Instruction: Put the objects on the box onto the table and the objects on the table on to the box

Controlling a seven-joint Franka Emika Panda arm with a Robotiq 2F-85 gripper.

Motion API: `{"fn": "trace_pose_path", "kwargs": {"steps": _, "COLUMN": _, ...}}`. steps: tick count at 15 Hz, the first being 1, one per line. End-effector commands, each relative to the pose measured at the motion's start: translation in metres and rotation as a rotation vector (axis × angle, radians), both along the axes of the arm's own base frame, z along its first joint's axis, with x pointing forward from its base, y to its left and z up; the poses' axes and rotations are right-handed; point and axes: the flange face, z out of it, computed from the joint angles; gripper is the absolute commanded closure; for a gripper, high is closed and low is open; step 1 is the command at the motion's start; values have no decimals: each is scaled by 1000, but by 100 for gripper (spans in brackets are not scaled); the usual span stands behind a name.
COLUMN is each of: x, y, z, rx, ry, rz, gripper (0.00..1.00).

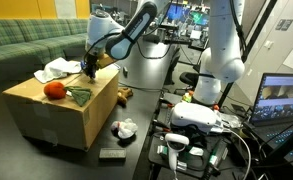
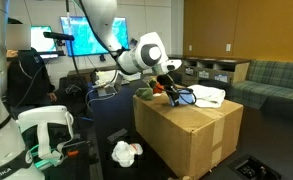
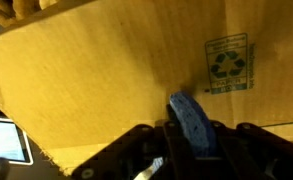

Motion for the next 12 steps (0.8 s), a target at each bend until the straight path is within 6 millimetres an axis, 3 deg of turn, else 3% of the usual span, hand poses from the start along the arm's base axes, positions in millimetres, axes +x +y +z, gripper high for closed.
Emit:
{"fn": "trace_pose_path", "kwargs": {"steps": 1, "x": -13, "y": 8, "z": 19, "rx": -18, "ry": -27, "rz": 35, "gripper": 96}}
{"fn": "trace_pose_path", "kwargs": {"steps": 6, "x": -31, "y": 15, "z": 41, "rx": -47, "ry": -25, "rz": 91, "gripper": 97}}
{"fn": "trace_pose_path", "kwargs": {"steps": 12, "x": -91, "y": 33, "z": 82, "rx": -88, "ry": 51, "rz": 162, "gripper": 97}}
